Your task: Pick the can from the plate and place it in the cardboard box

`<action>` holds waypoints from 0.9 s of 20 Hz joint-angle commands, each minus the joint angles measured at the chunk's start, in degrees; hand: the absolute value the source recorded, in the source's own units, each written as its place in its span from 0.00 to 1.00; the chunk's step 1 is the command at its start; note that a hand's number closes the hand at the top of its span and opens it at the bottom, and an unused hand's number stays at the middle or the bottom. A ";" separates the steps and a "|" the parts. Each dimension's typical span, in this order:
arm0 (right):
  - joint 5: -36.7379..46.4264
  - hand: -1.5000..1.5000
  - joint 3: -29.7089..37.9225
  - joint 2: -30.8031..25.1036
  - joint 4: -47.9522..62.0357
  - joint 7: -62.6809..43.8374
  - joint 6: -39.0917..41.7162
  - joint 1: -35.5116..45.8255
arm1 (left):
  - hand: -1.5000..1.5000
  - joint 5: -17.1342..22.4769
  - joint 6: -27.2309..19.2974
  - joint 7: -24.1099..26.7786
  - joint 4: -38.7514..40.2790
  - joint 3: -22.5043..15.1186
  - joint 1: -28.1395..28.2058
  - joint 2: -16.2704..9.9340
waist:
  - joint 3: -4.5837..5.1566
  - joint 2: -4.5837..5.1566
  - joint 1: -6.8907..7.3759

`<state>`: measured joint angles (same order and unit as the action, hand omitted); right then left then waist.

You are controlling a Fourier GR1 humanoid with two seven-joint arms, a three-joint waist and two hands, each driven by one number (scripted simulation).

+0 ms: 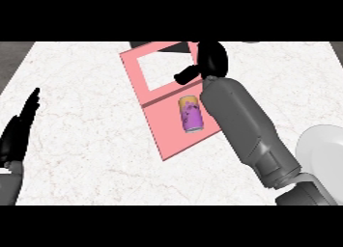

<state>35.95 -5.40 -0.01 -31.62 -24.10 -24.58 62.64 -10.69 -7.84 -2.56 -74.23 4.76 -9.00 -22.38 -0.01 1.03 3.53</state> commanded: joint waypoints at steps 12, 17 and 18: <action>-13.67 0.00 8.16 -0.23 3.02 22.03 -16.04 2.42 | 0.50 -0.45 0.17 -2.78 0.56 1.52 -2.26 -0.12 | -0.05 -0.31 -1.89; -18.56 0.00 10.76 -2.42 -4.57 28.79 -11.68 -4.41 | 0.50 1.02 2.37 0.20 -0.37 3.85 2.04 -2.03 | -0.03 -1.00 -3.13; -19.21 0.00 11.20 -4.10 -7.06 27.34 -10.69 -5.54 | 0.50 -0.49 -0.67 1.63 1.70 3.15 3.06 0.56 | -0.01 -1.15 -3.77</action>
<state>19.77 3.76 -1.90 -33.37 0.13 -37.40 61.58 -10.60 -7.06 -2.69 -73.79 7.31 -7.82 -22.93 -0.03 0.25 1.00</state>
